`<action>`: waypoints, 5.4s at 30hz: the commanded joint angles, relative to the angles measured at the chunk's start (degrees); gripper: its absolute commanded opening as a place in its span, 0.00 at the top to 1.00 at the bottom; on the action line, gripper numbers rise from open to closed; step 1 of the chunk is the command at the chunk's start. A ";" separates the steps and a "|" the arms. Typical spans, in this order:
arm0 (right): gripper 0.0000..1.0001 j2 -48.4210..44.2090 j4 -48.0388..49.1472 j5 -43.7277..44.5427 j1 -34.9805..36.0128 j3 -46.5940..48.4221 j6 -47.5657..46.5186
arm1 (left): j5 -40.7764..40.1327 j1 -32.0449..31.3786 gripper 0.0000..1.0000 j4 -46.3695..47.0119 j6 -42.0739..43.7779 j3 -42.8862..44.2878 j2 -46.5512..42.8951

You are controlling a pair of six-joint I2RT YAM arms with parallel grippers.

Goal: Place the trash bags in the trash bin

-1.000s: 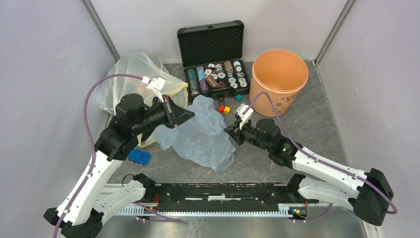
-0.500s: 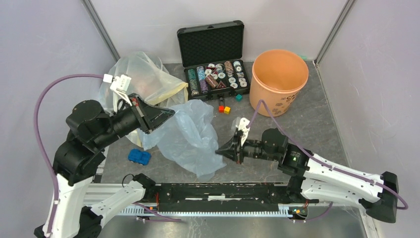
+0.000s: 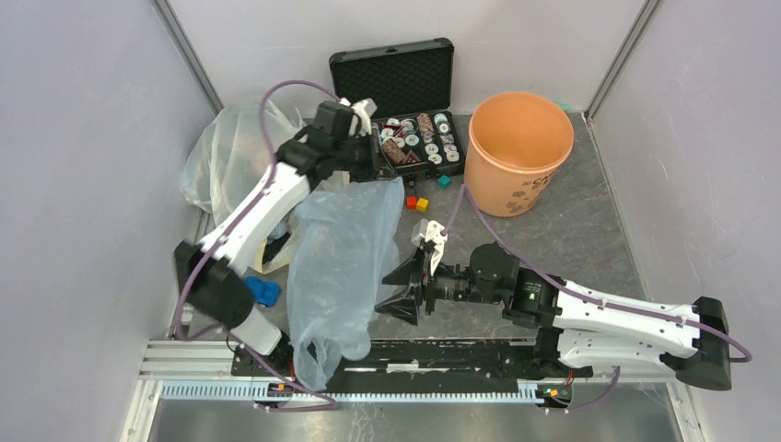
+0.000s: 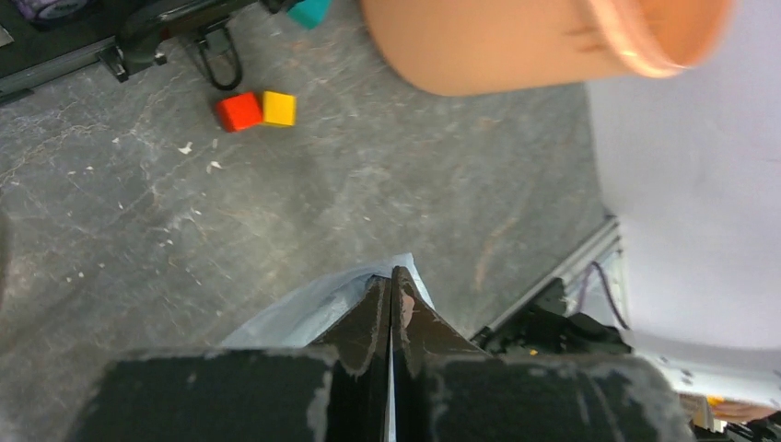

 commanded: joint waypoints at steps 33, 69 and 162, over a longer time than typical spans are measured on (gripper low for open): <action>0.17 20.30 32.74 34.03 9.12 -22.64 -13.57 | 1.50 10.07 0.98 21.05 -2.24 -5.89 22.60; 1.00 6.65 -0.43 54.83 9.86 -24.63 7.02 | -0.28 15.81 0.98 23.36 -2.58 -4.09 25.59; 0.02 -8.94 -26.59 52.60 0.45 -3.48 -8.02 | -7.90 -18.84 0.98 25.17 -2.22 -53.50 -20.70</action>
